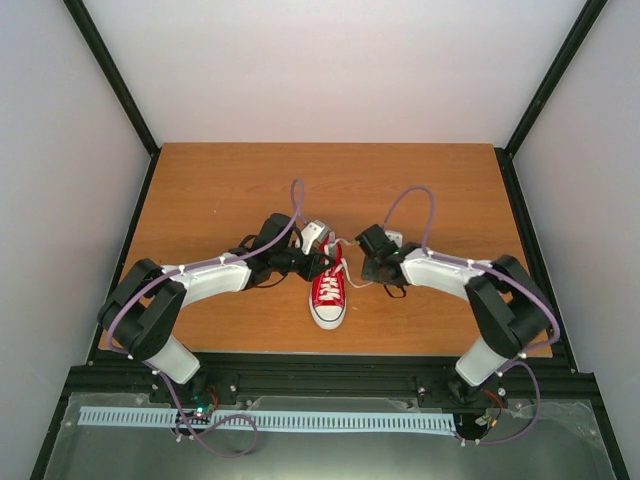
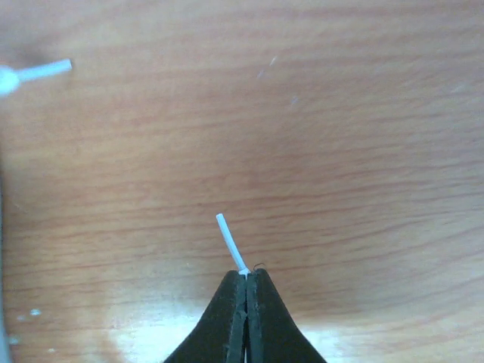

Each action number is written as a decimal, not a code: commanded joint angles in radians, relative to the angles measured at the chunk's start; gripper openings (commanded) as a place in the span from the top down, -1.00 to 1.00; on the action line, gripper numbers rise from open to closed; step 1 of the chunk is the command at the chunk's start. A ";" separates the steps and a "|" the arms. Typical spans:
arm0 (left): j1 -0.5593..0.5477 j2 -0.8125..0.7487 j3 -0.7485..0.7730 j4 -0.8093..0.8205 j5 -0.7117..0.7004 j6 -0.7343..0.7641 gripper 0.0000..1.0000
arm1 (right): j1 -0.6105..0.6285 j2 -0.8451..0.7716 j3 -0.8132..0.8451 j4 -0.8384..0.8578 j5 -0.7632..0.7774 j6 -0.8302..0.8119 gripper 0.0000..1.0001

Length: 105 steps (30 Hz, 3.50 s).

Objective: Tie the shoes

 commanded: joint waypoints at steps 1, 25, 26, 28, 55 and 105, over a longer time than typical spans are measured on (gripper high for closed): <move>0.007 -0.002 0.023 0.040 0.097 0.067 0.81 | -0.057 -0.182 -0.008 0.032 0.023 -0.081 0.94; 0.006 0.104 0.198 -0.069 0.097 0.130 0.21 | -0.074 -0.316 0.223 0.160 -0.292 -0.312 0.94; 0.006 0.108 0.202 -0.069 0.090 0.128 0.21 | -0.074 -0.316 0.226 0.161 -0.297 -0.312 0.95; 0.006 0.118 0.210 -0.069 0.078 0.125 0.23 | -0.074 -0.316 0.229 0.162 -0.313 -0.312 0.94; 0.006 0.149 0.193 0.042 0.103 0.097 0.98 | -0.077 -0.303 0.267 0.125 -0.352 -0.262 0.94; 0.006 -0.068 0.049 -0.025 0.041 -0.213 0.98 | -0.189 -0.110 -0.016 0.635 -1.283 -0.665 -0.67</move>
